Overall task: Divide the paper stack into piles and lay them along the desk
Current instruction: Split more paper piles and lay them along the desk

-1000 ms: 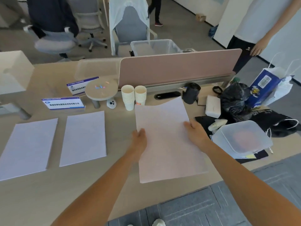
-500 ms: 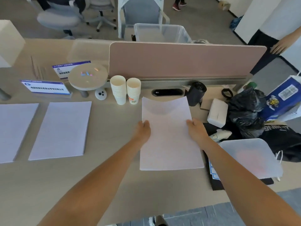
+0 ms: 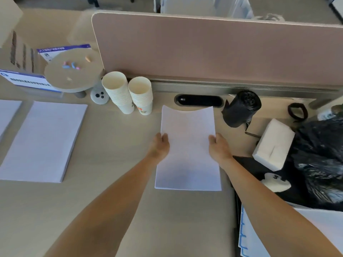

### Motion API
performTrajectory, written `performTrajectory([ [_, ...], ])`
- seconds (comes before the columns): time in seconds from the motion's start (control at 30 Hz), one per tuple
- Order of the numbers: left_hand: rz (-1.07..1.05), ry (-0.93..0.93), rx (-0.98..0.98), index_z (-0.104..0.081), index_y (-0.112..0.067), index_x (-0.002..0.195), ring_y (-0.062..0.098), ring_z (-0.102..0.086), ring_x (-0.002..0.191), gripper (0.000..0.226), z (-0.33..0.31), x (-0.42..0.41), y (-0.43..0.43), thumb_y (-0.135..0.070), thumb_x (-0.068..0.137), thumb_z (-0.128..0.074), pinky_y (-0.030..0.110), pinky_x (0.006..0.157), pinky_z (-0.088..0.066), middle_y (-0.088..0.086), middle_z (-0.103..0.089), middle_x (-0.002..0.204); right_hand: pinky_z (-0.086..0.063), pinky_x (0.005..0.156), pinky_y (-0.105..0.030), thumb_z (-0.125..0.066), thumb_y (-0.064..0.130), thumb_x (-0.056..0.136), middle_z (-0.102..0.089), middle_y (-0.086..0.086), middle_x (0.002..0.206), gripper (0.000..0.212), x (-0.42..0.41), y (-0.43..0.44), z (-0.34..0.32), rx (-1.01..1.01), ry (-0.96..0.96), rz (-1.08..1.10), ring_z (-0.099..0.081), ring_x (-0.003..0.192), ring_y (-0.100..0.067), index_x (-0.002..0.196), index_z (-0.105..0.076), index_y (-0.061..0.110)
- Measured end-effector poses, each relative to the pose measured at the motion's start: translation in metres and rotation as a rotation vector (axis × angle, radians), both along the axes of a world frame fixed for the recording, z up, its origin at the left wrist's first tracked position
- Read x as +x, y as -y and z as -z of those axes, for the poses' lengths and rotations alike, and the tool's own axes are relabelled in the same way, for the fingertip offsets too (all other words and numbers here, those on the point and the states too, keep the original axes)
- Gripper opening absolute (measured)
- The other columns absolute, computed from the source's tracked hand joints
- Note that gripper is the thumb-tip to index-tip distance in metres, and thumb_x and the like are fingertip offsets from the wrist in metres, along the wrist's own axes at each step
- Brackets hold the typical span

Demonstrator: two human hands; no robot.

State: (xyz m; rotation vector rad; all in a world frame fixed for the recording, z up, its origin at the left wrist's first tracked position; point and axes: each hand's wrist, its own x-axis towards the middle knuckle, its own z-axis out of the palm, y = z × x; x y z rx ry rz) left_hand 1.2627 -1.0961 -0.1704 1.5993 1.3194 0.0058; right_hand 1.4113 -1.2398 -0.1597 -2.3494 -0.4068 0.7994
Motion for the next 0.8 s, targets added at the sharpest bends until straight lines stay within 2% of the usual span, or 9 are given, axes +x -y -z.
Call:
performTrajectory([
  [0.17, 0.002, 0.01, 0.013, -0.05, -0.01, 0.09, 0.033, -0.058, 0.087, 0.033, 0.004, 0.01, -0.01, -0.035, 0.101, -0.034, 0.031, 0.072, -0.038, 0.004, -0.054, 0.078, -0.04, 0.095, -0.038, -0.032, 0.031, 0.106, -0.056, -0.015, 0.132, 0.041, 0.009, -0.002, 0.008, 0.005, -0.007, 0.018, -0.053, 0.12, -0.033, 0.132, -0.047, 0.003],
  [0.2, 0.015, -0.002, 0.019, -0.053, -0.007, 0.091, 0.036, -0.06, 0.09, 0.037, 0.002, 0.011, -0.011, -0.037, 0.101, -0.033, 0.032, 0.071, -0.039, 0.009, -0.058, 0.081, -0.041, 0.094, -0.038, -0.032, 0.031, 0.106, -0.056, -0.014, 0.131, 0.04, 0.01, -0.001, 0.009, 0.009, -0.015, 0.025, -0.054, 0.118, -0.032, 0.131, -0.048, 0.004],
  [0.27, 0.046, -0.06, 0.038, -0.057, -0.001, 0.105, 0.038, -0.06, 0.102, 0.047, -0.001, 0.013, -0.014, -0.04, 0.101, -0.032, 0.036, 0.08, -0.044, 0.019, -0.064, 0.104, -0.045, 0.094, -0.039, -0.033, 0.032, 0.106, -0.058, -0.012, 0.128, 0.038, 0.013, 0.002, 0.013, 0.019, -0.04, 0.037, -0.056, 0.112, -0.028, 0.128, -0.05, 0.007],
  [0.33, 0.063, -0.128, 0.062, -0.057, 0.0, 0.118, 0.037, -0.057, 0.111, 0.053, -0.003, 0.012, -0.014, -0.043, 0.101, -0.031, 0.037, 0.091, -0.043, 0.019, -0.062, 0.118, -0.046, 0.09, -0.038, -0.034, 0.032, 0.105, -0.06, -0.01, 0.125, 0.037, 0.016, 0.004, 0.014, 0.026, -0.049, 0.043, -0.056, 0.104, -0.024, 0.126, -0.052, 0.009],
  [0.47, 0.128, -0.242, 0.078, -0.052, 0.0, 0.13, 0.035, -0.052, 0.123, 0.061, -0.009, 0.01, -0.013, -0.049, 0.101, -0.03, 0.036, 0.098, -0.039, 0.018, -0.055, 0.133, -0.043, 0.079, -0.034, -0.038, 0.031, 0.103, -0.062, -0.009, 0.114, 0.037, 0.02, 0.004, 0.012, -0.022, 0.021, 0.021, -0.056, 0.096, -0.025, 0.122, -0.057, 0.006],
  [0.6, 0.182, -0.325, 0.098, -0.053, -0.002, 0.13, 0.034, -0.054, 0.121, 0.069, -0.021, 0.004, -0.019, -0.058, 0.098, -0.028, 0.038, 0.098, -0.042, 0.016, -0.058, 0.13, -0.039, 0.072, -0.029, -0.039, 0.036, 0.102, -0.066, -0.014, 0.106, 0.043, 0.02, 0.011, 0.007, -0.124, 0.121, -0.036, -0.055, 0.086, -0.024, 0.112, -0.063, 0.001],
  [0.67, 0.155, -0.301, 0.031, -0.057, -0.003, 0.126, 0.034, -0.059, 0.115, 0.072, -0.028, -0.004, -0.026, -0.062, 0.094, -0.03, 0.039, 0.096, -0.047, 0.016, -0.062, 0.126, -0.039, 0.069, -0.029, -0.038, 0.039, 0.102, -0.065, -0.014, 0.102, 0.045, 0.018, 0.016, 0.003, -0.168, 0.126, -0.05, -0.057, 0.085, -0.024, 0.106, -0.063, 0.002],
  [0.73, 0.12, -0.23, -0.032, -0.059, -0.002, 0.124, 0.034, -0.063, 0.109, 0.072, -0.036, -0.016, -0.03, -0.062, 0.091, -0.035, 0.037, 0.087, -0.049, 0.019, -0.064, 0.123, -0.039, 0.068, -0.028, -0.036, 0.044, 0.101, -0.062, -0.013, 0.1, 0.045, 0.012, 0.019, -0.007, -0.212, 0.099, -0.069, -0.058, 0.088, -0.026, 0.102, -0.058, 0.005],
  [0.8, 0.094, -0.178, -0.044, -0.057, 0.002, 0.122, 0.036, -0.063, 0.11, 0.071, -0.042, -0.029, -0.032, -0.058, 0.091, -0.04, 0.038, 0.087, -0.049, 0.021, -0.063, 0.124, -0.039, 0.076, -0.029, -0.037, 0.047, 0.1, -0.061, -0.015, 0.114, 0.051, 0.005, 0.021, -0.015, -0.232, 0.057, -0.108, -0.06, 0.103, -0.031, 0.115, -0.056, 0.002],
])
